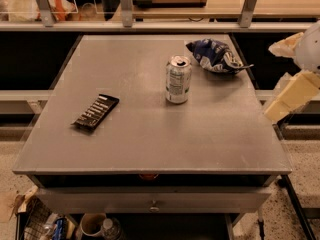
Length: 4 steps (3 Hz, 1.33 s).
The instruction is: Knock 7up can over
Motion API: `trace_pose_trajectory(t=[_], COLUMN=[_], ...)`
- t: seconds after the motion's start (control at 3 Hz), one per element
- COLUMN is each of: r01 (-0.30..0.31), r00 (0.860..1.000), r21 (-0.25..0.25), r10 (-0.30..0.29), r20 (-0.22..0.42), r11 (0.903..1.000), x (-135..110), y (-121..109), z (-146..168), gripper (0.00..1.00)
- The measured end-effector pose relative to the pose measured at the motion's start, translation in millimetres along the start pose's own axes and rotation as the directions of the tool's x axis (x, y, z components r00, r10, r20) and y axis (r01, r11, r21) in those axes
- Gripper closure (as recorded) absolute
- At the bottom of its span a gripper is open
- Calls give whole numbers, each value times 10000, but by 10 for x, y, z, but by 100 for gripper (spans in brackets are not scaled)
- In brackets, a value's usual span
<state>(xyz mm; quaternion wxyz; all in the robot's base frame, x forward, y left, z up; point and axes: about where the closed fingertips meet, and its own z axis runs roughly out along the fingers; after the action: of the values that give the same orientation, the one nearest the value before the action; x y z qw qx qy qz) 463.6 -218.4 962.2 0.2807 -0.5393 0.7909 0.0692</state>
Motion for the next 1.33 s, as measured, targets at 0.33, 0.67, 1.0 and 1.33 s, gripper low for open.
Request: trace_pose_trajectory(t=[0.33,0.67,1.0,1.33], r01=[-654,-1134,-1181,-1170], r00=[9774,9104,8871,8898], r21=[98,331,377,363], r10=[620,905,883,885], r20=[2022,4037,4531,4476], r11=[9978,9930,9923,9925], x=[174,224,140,141], y=[-132,-232,-249,-245], z=[327,571,529,532], gripper=[0,0,0,0])
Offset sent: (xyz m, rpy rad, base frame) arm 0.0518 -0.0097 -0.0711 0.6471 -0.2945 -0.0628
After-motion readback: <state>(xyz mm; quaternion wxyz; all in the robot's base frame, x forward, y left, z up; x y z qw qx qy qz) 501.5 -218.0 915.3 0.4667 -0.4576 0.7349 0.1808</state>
